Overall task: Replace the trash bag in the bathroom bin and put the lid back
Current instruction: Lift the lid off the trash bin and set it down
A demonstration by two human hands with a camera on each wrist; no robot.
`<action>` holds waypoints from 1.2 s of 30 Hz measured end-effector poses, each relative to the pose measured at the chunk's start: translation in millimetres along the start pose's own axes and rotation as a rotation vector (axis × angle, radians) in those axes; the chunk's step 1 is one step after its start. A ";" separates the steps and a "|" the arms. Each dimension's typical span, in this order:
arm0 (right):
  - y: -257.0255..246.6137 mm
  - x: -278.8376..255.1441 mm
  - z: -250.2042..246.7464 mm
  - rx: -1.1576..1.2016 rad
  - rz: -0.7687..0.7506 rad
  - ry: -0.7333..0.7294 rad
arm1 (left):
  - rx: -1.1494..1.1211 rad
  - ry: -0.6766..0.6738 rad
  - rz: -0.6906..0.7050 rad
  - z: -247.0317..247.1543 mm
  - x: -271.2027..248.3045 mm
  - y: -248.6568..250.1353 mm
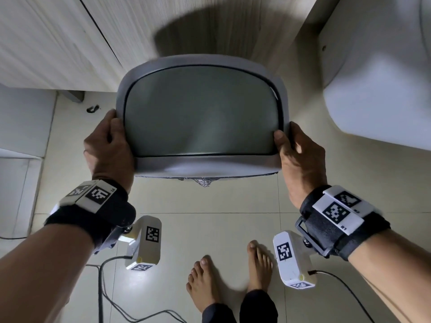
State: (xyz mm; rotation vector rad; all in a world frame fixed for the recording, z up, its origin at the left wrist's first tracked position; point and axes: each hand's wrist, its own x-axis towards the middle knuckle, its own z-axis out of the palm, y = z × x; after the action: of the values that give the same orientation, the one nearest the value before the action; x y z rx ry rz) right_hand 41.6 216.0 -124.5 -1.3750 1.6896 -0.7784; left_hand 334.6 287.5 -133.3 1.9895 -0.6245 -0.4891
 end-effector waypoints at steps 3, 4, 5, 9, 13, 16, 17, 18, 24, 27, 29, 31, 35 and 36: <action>-11.2 -2.3 -7.3 0.110 0.003 -0.035 | -0.066 -0.030 0.024 -3.8 4.3 5.2; -14.9 -2.2 -10.3 0.123 0.007 -0.050 | -0.104 -0.069 0.015 -5.6 5.3 9.5; -17.5 -1.5 -13.7 0.138 0.021 -0.055 | -0.139 -0.119 -0.004 -7.6 7.4 12.4; -26.9 1.1 -20.9 0.235 0.129 -0.054 | -0.207 -0.204 -0.079 -25.8 10.0 25.7; -41.8 -1.9 -33.8 0.357 0.277 -0.035 | -0.248 -0.283 -0.156 -38.5 5.3 41.0; -49.0 -7.9 -57.6 0.450 0.399 -0.025 | -0.238 -0.406 -0.192 -53.8 -15.2 64.7; -49.4 -9.8 -68.2 0.459 0.408 -0.028 | -0.232 -0.411 -0.181 -51.5 -27.2 76.6; -49.7 -12.2 -80.1 0.459 0.409 -0.038 | -0.261 -0.483 -0.192 -66.8 -34.0 92.0; -29.6 -14.7 -166.5 0.405 0.429 -0.115 | -0.080 -0.642 -0.081 -2.6 -66.2 47.2; -3.9 -14.6 -212.2 0.391 0.452 -0.102 | -0.168 -0.628 -0.192 12.0 -132.7 149.9; 17.2 -15.4 -241.7 0.380 0.467 -0.115 | -0.267 -0.652 -0.245 37.2 -162.1 161.9; 42.9 -12.9 -271.4 0.376 0.481 -0.124 | -0.217 -0.668 -0.256 64.5 -187.0 163.3; 100.8 3.6 -325.0 0.339 0.518 -0.140 | -0.171 -0.656 -0.310 123.8 -240.0 143.3; 118.5 6.7 -336.3 0.310 0.532 -0.146 | -0.151 -0.666 -0.352 136.2 -254.7 139.8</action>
State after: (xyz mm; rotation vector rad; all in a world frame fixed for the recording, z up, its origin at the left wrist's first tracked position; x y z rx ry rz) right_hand -309.6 226.5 -63.0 -0.7047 1.6316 -0.5817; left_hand 24.3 293.0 -51.6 1.7800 -0.6071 -1.4045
